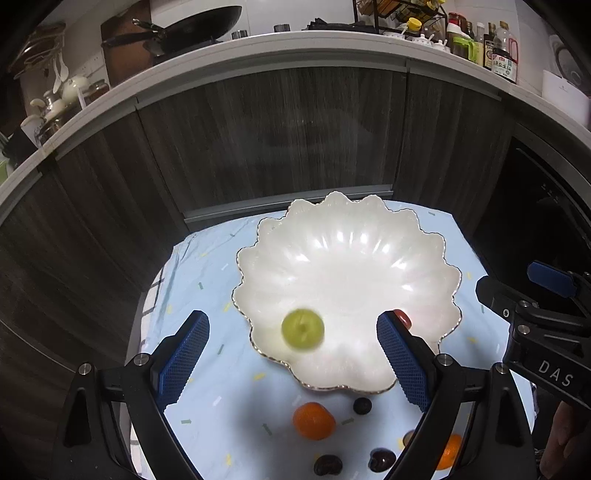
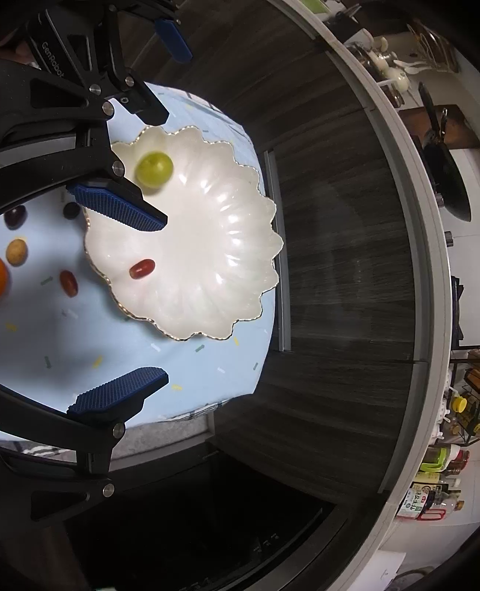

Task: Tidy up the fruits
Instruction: 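Withdraw both grippers from the bowl back over the fruits on the cloth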

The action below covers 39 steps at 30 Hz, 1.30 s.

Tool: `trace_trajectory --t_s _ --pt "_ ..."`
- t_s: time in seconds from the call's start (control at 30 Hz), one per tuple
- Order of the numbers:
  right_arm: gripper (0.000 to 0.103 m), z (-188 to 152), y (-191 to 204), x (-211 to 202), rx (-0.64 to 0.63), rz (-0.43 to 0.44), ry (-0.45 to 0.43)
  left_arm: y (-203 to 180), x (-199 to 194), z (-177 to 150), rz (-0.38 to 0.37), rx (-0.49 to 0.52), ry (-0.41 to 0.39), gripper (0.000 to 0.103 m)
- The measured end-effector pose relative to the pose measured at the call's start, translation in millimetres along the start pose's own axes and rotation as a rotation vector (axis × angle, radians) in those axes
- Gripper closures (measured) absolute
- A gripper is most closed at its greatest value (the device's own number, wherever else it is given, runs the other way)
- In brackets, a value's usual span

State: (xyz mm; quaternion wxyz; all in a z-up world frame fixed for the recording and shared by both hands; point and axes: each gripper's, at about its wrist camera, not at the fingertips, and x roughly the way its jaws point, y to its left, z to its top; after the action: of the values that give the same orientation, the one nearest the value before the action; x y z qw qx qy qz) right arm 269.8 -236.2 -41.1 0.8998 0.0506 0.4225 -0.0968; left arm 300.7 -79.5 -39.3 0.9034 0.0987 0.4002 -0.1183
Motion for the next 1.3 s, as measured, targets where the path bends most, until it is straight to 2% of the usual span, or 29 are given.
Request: trace_trajectory --t_s 0.33,0.63,1.3 --pt "0.026 -16.5 3.1 -21.4 -0.010 0.006 -0.011 -1.7 -20.4 -17.3 0.012 0.015 -0.018 0.010" --pt "0.026 -33.0 4.3 -32.0 -0.020 0.014 0.001 -2.0 -28.9 -37.0 0.009 0.022 0.000 0.010" --pt "0.026 -78.1 5.0 -34.7 -0.041 0.018 0.073 -6.1 -35.0 -79.6 0.019 0.058 0.035 0.010"
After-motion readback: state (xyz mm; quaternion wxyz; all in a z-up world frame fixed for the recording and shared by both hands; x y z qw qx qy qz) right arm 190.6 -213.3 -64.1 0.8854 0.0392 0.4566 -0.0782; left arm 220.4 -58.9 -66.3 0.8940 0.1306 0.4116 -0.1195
